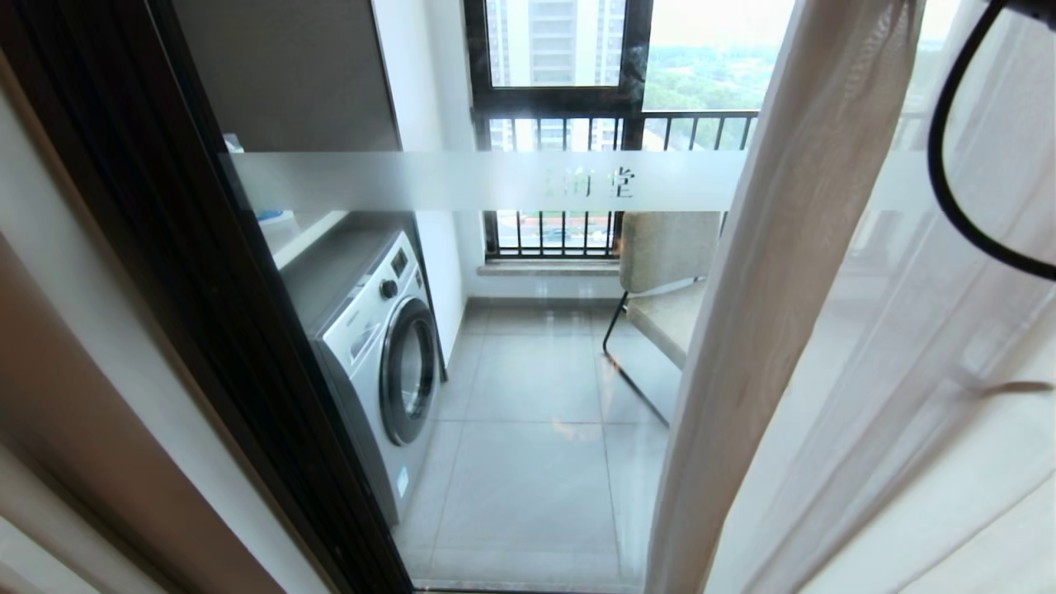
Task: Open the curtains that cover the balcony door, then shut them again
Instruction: Close the inner curtains on both sides
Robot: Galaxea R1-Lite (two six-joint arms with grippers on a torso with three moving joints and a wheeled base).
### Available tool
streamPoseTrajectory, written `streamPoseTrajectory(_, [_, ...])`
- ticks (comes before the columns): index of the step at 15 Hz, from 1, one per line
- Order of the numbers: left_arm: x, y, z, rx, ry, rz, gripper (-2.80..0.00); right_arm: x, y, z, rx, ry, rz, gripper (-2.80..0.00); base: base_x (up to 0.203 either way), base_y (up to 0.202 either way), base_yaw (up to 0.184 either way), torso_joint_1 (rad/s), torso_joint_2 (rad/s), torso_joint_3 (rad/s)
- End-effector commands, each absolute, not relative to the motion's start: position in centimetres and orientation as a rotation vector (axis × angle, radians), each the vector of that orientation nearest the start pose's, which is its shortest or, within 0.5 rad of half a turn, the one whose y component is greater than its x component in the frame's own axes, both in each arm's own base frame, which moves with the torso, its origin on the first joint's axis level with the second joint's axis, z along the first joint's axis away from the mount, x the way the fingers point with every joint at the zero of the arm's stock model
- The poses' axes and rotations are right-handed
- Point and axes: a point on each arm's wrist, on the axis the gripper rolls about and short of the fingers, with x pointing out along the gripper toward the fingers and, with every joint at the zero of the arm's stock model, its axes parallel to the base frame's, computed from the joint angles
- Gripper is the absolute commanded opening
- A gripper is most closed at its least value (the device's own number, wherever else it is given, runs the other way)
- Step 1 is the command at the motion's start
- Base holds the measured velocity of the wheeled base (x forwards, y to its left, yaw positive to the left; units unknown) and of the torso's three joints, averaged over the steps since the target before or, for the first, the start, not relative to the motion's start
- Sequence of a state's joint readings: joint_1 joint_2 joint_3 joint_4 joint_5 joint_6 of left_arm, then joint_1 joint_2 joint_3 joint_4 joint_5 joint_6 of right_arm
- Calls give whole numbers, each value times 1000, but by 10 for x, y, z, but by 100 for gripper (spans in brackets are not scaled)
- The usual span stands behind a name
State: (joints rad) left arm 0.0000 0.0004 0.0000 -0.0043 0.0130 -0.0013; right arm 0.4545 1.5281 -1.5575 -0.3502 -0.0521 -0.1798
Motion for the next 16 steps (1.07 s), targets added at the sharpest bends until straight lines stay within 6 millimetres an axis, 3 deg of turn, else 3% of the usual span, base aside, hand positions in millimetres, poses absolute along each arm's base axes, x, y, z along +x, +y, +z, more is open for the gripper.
streamPoseTrajectory(1, [-23,0,76,-2,-5,14,-280,236,104,421,-35,-405,304,-280,0,0,0,0,0,0])
streamPoseTrajectory(6, [-23,0,76,-2,-5,14,-280,257,99,429,25,-460,209,-280,0,0,0,0,0,0])
streamPoseTrajectory(7, [-23,0,76,-2,-5,14,-280,258,100,429,27,-466,208,-17,0,0,0,0,0,0])
streamPoseTrajectory(8, [-23,0,76,-2,-5,14,-280,257,99,430,27,-466,206,0,0,0,0,0,0,0])
streamPoseTrajectory(11, [-23,0,76,-2,-5,14,-280,252,97,432,29,-472,206,0,0,0,0,0,0,0])
streamPoseTrajectory(13, [-23,0,76,-2,-5,14,-280,234,89,437,33,-491,201,0,0,0,0,0,0,0])
streamPoseTrajectory(16, [-23,0,76,-2,-5,14,-280,192,71,437,36,-504,194,0,0,0,0,0,0,0])
